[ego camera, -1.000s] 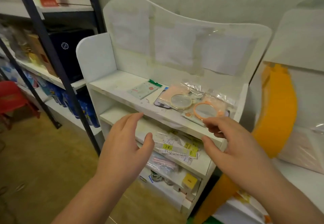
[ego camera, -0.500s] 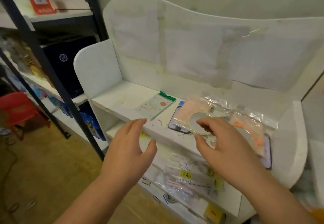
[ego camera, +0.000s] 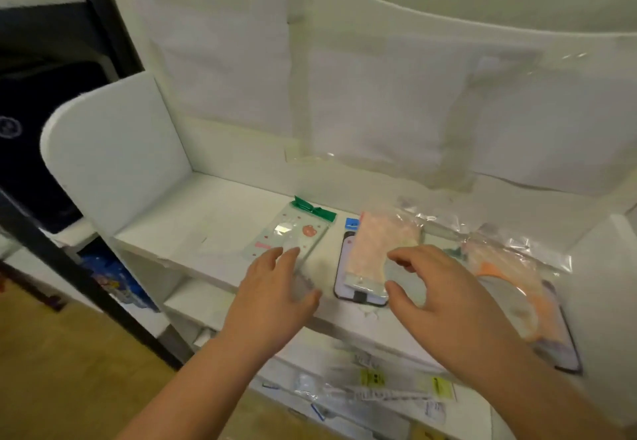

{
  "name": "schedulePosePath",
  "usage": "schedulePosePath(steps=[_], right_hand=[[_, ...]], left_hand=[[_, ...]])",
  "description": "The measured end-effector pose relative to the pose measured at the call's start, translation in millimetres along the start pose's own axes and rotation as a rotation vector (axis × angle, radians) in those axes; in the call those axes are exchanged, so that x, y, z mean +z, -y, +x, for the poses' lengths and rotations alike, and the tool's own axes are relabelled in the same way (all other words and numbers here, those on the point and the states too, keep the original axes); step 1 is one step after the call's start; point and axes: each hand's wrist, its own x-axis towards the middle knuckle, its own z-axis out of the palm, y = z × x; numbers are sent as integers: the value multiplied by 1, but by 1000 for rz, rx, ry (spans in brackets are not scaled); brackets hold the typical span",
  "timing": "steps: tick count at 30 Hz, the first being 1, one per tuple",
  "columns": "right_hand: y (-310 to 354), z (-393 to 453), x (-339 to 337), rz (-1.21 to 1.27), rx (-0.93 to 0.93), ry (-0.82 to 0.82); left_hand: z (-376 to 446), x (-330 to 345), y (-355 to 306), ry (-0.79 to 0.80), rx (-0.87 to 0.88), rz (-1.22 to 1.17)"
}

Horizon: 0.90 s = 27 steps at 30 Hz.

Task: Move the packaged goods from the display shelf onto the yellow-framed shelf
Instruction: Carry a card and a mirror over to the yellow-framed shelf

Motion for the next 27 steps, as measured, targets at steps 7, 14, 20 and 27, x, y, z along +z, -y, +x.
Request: schedulePosePath(steps=[7,14,20,27], right_hand=[[15,8,25,-45,196,-36],[35,1,45,-75,288,-32],[26,-5,54,-122,361,-62],[-7,8,69,-328,335,-10]], left_hand=[[91,7,53,105,-125,240],[103,-1,59,34,-3,272],[123,-22,67,142,-88,-169],[109,-27,60,142,-160,-869]])
